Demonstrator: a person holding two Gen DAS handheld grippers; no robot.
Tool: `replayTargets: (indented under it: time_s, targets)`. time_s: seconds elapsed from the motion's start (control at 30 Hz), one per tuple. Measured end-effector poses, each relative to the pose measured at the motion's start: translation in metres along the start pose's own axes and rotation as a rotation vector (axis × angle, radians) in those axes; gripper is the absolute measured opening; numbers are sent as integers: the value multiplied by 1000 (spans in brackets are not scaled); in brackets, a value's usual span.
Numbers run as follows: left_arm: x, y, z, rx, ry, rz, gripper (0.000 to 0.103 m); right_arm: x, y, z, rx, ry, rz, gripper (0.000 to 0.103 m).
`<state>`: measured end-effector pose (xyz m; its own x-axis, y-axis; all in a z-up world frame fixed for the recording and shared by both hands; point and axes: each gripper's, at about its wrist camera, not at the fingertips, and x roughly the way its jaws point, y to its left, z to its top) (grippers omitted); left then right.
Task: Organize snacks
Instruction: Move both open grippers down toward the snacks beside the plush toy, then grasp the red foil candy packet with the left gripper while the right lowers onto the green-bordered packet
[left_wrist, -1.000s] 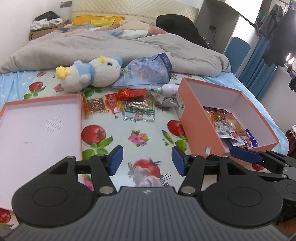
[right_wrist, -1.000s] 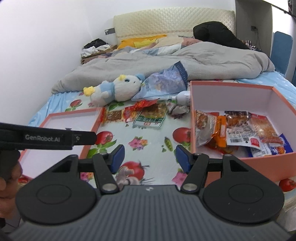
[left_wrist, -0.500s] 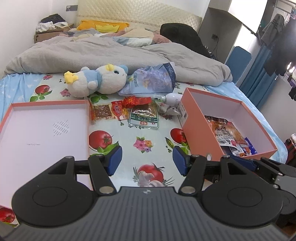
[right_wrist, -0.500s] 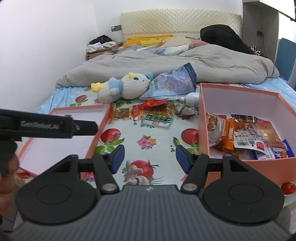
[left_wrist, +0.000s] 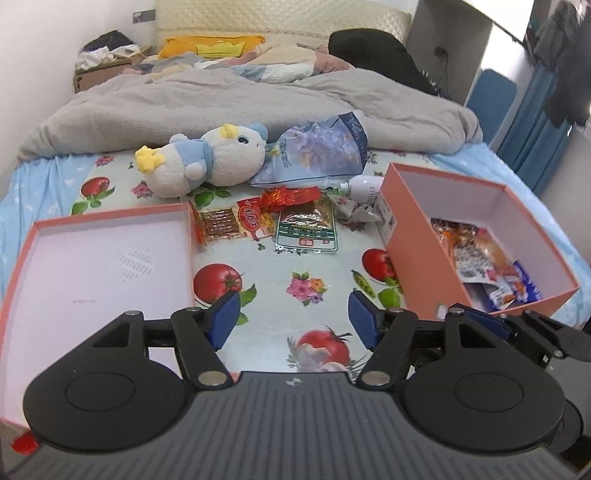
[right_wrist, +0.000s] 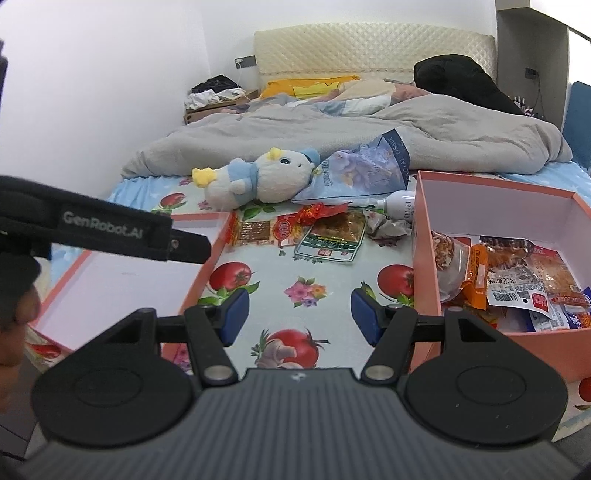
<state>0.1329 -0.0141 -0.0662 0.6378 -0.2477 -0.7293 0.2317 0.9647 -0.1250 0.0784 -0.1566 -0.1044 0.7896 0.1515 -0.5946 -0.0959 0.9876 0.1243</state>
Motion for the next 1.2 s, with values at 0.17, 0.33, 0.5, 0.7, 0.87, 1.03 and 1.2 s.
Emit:
replayTargets:
  time_s: [0.17, 0.33, 0.5, 0.7, 0.87, 1.03, 1.2]
  targets:
    - [22, 8, 8, 8, 9, -4, 71, 16, 3, 0, -30, -5, -12, 63]
    - [55, 25, 21, -8, -7, -22, 71, 42, 4, 2, -42, 8, -19, 63]
    - [100, 40, 36, -11, -5, -14, 71, 77, 2, 4, -48, 35, 6, 63]
    - [149, 44, 56, 58, 4, -14, 71, 117, -4, 12, -42, 40, 1, 63]
    - [186, 47, 75, 84, 14, -45, 71, 153, -18, 23, -5, 53, -39, 64]
    - [225, 47, 97, 87, 40, -97, 72, 183, -31, 31, 11, 66, -62, 84]
    - [268, 43, 114, 78, 77, -147, 75, 215, -36, 38, 12, 68, -88, 84]
